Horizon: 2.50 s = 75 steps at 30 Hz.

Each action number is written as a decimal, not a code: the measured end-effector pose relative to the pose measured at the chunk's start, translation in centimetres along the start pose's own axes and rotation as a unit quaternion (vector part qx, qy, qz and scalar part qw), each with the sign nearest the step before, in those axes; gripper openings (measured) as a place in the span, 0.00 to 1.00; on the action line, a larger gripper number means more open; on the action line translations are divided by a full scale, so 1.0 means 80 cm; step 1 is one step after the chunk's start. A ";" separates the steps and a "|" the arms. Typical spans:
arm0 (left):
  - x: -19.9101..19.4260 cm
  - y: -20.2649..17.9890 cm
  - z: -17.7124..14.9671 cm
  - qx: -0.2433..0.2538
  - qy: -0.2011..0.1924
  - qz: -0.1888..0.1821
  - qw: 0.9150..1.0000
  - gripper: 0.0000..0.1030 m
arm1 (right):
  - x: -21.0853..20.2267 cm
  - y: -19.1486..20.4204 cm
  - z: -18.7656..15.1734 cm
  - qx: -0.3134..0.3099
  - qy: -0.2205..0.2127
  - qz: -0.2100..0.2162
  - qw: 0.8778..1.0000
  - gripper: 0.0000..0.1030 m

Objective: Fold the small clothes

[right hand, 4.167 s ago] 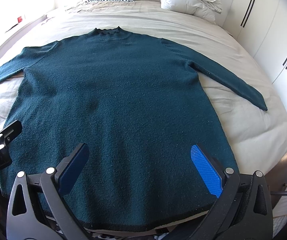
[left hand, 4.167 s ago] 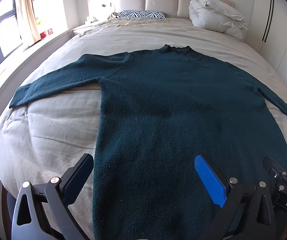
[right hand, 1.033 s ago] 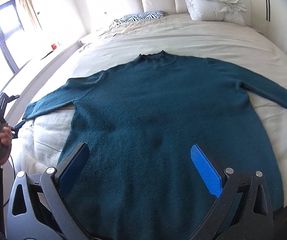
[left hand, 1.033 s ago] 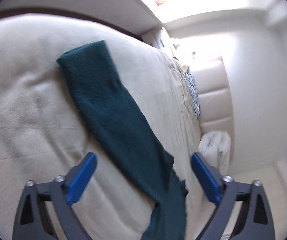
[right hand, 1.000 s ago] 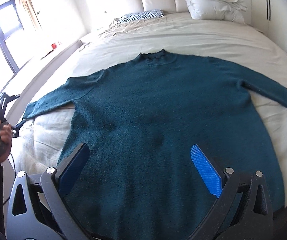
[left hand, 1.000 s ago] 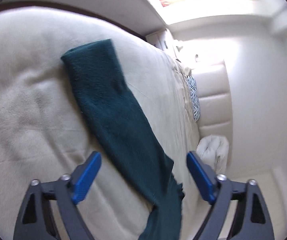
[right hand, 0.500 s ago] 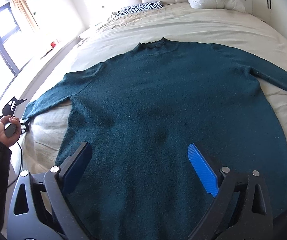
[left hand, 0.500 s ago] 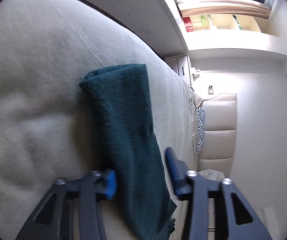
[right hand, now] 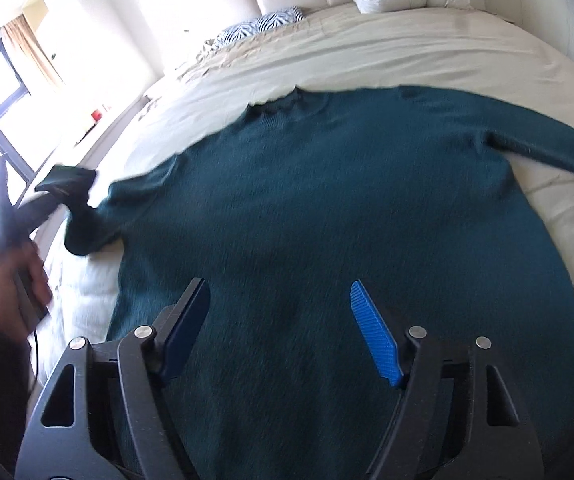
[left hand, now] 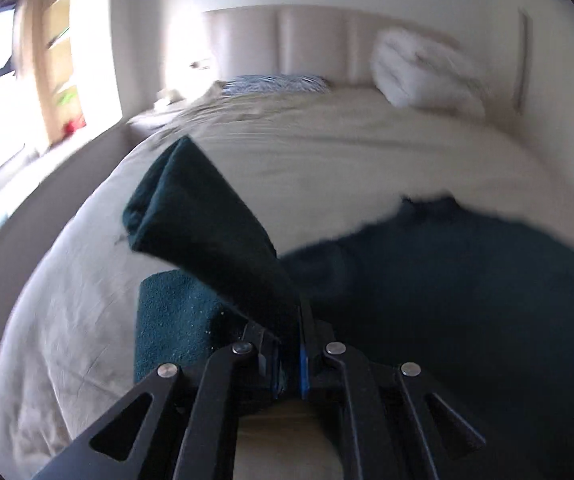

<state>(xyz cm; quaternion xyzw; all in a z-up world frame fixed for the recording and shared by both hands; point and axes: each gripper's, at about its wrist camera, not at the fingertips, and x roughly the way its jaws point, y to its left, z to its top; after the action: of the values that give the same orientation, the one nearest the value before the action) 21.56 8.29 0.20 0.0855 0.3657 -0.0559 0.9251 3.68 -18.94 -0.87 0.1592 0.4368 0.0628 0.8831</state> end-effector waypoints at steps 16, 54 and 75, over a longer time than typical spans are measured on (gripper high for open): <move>0.006 -0.117 -0.091 0.131 0.026 0.012 0.991 0.12 | 0.188 -0.008 0.091 0.156 0.149 0.170 0.962 0.67; -0.041 0.089 -0.068 -0.201 0.009 -0.106 0.974 0.30 | 0.153 -0.093 0.199 0.031 0.077 -0.041 0.996 0.07; 0.030 0.049 -0.008 -0.168 0.045 -0.128 0.977 0.27 | 0.194 -0.115 0.209 0.013 0.083 -0.079 0.993 0.07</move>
<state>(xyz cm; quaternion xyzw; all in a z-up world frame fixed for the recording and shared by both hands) 23.51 12.14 -1.48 -0.1157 0.4189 -0.1078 0.8941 26.16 -27.52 -6.14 0.1301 0.5205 0.0001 0.8439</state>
